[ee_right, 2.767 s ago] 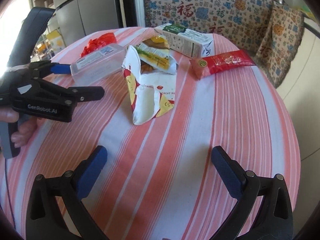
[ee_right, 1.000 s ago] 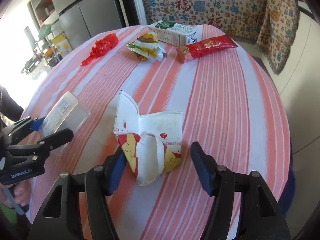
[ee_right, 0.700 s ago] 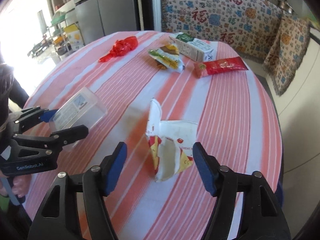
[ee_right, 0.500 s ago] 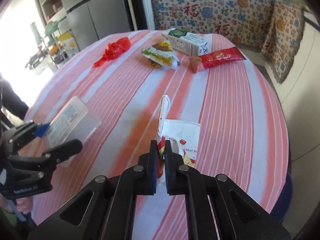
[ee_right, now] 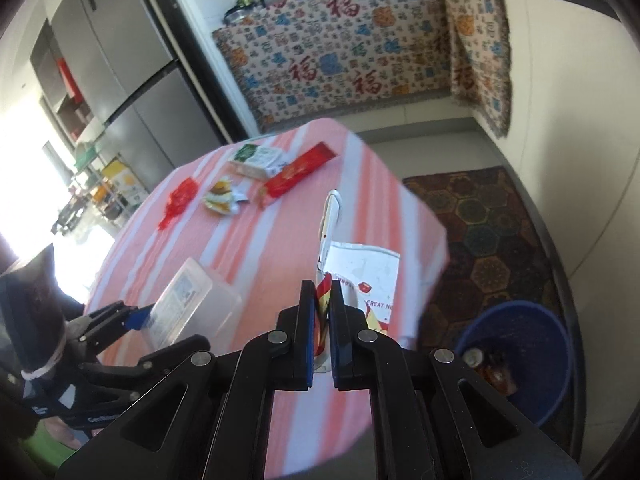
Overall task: Collect trash
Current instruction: 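Carry box and paper bag over the blue wastebasket and open both grippers, then move both tools back over the table toward the remaining wrappers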
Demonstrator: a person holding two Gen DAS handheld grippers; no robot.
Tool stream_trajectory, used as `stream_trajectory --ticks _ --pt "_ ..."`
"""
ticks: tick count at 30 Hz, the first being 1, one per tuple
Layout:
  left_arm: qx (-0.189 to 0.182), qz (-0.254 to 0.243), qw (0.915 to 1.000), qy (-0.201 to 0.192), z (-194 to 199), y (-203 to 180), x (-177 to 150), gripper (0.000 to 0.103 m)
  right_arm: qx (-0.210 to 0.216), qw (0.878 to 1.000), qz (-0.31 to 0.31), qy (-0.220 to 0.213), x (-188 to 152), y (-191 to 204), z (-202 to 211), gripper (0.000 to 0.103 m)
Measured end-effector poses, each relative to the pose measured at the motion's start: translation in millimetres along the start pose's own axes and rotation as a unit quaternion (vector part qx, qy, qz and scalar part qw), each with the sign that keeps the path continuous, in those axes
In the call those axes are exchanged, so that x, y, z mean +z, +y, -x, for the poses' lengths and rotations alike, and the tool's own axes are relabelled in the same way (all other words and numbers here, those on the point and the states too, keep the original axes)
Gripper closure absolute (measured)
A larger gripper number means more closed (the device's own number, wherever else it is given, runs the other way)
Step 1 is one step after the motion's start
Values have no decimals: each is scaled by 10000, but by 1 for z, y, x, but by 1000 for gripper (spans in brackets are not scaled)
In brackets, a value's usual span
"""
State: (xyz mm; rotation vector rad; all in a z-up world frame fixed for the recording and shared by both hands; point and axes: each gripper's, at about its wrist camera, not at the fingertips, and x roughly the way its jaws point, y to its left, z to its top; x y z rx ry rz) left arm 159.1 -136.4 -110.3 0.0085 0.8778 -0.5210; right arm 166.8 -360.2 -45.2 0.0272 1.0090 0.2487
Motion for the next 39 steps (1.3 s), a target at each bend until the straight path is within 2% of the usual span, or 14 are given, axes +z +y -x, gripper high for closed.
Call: stream_trajectory --ticks 7,12,20,23,25,26,29,31,35,39 --pt "-657 -622 9956 254 -71 -102 28 39 -750 9952 -584 233 -12 -111 11 98" --pt "-818 -867 9913 550 -133 -152 36 39 -906 9906 -974 317 -25 -167 7 98" --pt "-758 -911 9886 928 -202 -180 28 39 -910 9829 -1569 328 -43 -220 -4 97" --pt "-786 -845 9881 1019 -225 -183 23 39 -897 9799 -1773 198 -43 -234 -4 93" --pt "-880 -753 9876 1064 -244 -184 18 34 -863 9773 -1926 184 -46 -245 -5 91" --pt "-876 -723 9875 1092 -253 -184 18 27 -844 9763 -1985 194 -46 -248 -5 86" --pt "-826 -693 9853 1325 -280 -186 13 26 -929 9740 -2061 147 -45 -255 -2 67" --pt "-781 -713 9848 1378 -286 -188 14 26 -944 9736 -2078 39 -44 -256 4 63" --pt "-776 -765 9862 1250 -269 -191 15 26 -1175 9742 -1920 -161 -43 -256 15 47" --pt "-615 -906 9887 1021 -228 -191 19 26 -1458 9756 -1621 -268 -35 -241 17 34"
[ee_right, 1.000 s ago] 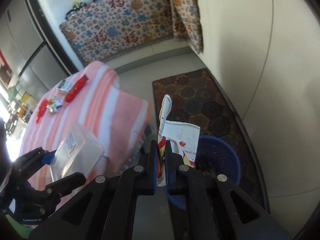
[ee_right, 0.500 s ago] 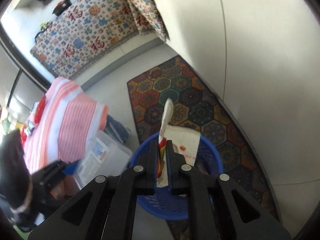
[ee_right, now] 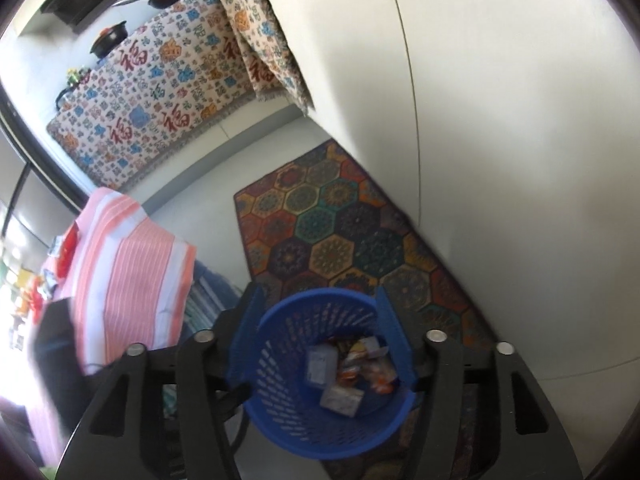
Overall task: Collect trash
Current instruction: 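Move both tools back over the table toward the remaining wrappers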
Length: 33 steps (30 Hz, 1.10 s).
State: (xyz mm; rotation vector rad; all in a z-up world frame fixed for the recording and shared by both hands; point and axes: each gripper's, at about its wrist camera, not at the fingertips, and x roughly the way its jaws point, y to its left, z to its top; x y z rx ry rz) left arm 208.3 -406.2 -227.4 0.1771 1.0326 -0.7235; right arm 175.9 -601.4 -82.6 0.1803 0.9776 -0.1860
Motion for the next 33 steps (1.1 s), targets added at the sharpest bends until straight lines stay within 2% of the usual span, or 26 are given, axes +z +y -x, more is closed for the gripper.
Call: stream_trajectory --ticks 4,9,13,17,19,22,26,30,31,32,33 --pt "225 54 9994 -270 56 8 -19 26 -183 9981 530 -240 0 33 7 30" --pt "709 192 9963 -436 118 41 -50 26 -82 9900 1351 -399 -19 94 11 13" --pt "1184 441 9908 -477 151 83 -77 26 134 9748 2209 -275 -47 159 2 11" --pt "1612 898 9815 -511 185 137 -110 26 477 9590 2768 -369 -76 222 9 10" --pt "1770 1101 9767 -506 199 162 -126 26 742 9555 2832 -370 -89 251 14 5" --pt "2049 1396 9673 -534 217 203 -150 26 1025 9523 2867 -226 -106 292 11 4" --pt "2410 1600 9561 -464 230 253 -171 25 980 9552 2787 175 -118 337 -14 4" --pt "2507 1611 9532 -514 237 290 -174 13 928 9609 2551 551 -114 371 -46 4" --pt "2572 1597 9517 -511 237 300 -173 11 883 9612 2549 567 -113 379 -52 4" --pt "2575 1603 9517 -484 237 309 -173 2 794 9614 2583 515 -114 386 -54 3" --pt "2494 1651 9532 -449 238 315 -174 0 711 9611 2630 453 -115 391 -57 3"
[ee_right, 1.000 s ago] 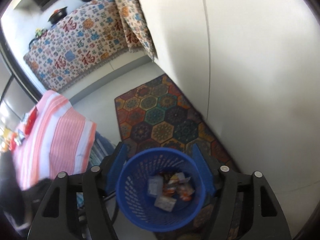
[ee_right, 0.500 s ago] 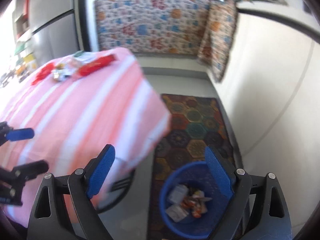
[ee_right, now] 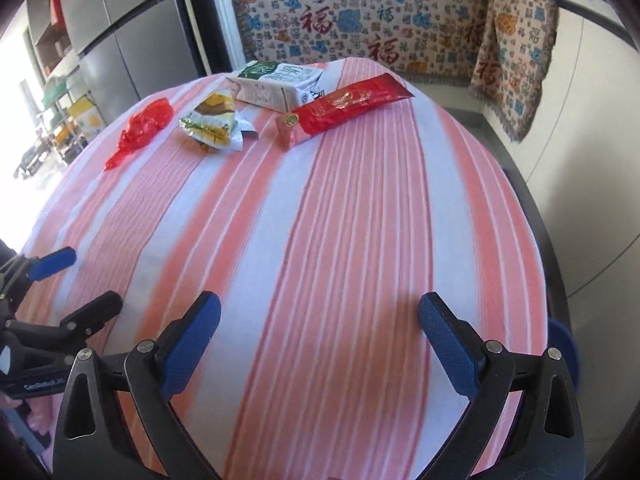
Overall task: Collect trash
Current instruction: 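Move both tools back over the table toward the remaining wrappers, then move the left tool toward the red plastic bag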
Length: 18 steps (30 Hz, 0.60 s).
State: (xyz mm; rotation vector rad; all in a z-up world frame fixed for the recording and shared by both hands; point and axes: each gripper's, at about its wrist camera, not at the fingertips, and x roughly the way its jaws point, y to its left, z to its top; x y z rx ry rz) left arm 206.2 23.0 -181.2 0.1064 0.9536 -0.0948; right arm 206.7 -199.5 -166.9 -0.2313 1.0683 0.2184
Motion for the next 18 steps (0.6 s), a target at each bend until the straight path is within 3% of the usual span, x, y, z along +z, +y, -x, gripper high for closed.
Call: stream_trajectory --ticks 1,4,12,18 --pt "-180 104 9998 47 -5 8 3 0 -65 10000 35 -12 0 4 -3 2" --pt "-151 124 9998 5 -7 12 7 0 -277 9994 207 8 -3 10 -7 0" --pt "-123 131 9998 -6 -6 10 3 0 -323 9993 195 23 1 10 -10 0" --pt "-372 -192 9991 30 -15 16 15 0 -319 9993 185 22 2 10 -11 0"
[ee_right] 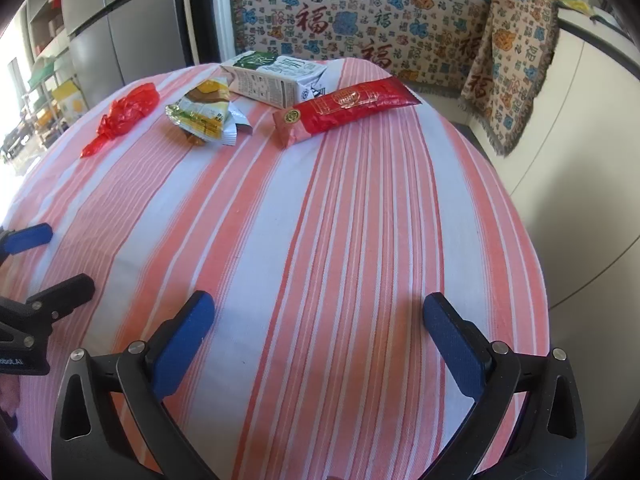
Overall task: Collect trash
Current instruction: 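Move the left tool toward the red plastic bag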
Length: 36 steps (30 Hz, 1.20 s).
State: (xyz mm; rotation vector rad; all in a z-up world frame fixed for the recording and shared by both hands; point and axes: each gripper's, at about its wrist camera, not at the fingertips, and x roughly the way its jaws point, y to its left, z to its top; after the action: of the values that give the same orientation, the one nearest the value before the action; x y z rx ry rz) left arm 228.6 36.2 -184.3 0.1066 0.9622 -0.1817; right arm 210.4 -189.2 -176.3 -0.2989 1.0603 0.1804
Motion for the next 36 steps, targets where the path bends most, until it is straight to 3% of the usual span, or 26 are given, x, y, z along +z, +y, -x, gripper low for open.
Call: stream_trajectory --ticks 4,14,18,21,24,27,31,34,35,36 --pt "-76 -98 9999 7 -16 30 21 0 -3 10000 -2 -1 0 0 0 0" --pt "-58 -22 10000 -10 -80 97 110 0 2 10000 -9 -2 0 0 0 0" --pt "-228 -40 9997 33 -76 106 109 0 2 10000 -11 -5 0 0 0 0" --pt "-462 -27 9988 -146 -64 116 104 0 2 10000 -16 -5 0 0 0 0" --pt "-580 6 9975 -394 -54 129 118 0 2 10000 -12 -7 0 0 0 0" --pt "-552 -403 9964 -511 -59 128 141 0 1 10000 -15 -8 0 0 0 0" --pt "-472 -1262 9908 -131 -90 113 160 0 3 10000 -20 -9 0 0 0 0" --pt "-761 -1662 9831 -109 -94 100 157 1 3 10000 -25 -10 0 0 0 0" --pt "-866 -1687 9818 -115 -93 97 154 10 2 10000 -25 -11 0 0 0 0" --pt "-897 -1658 9820 -120 -91 94 151 34 3 10000 -25 -11 0 -1 -1 0"
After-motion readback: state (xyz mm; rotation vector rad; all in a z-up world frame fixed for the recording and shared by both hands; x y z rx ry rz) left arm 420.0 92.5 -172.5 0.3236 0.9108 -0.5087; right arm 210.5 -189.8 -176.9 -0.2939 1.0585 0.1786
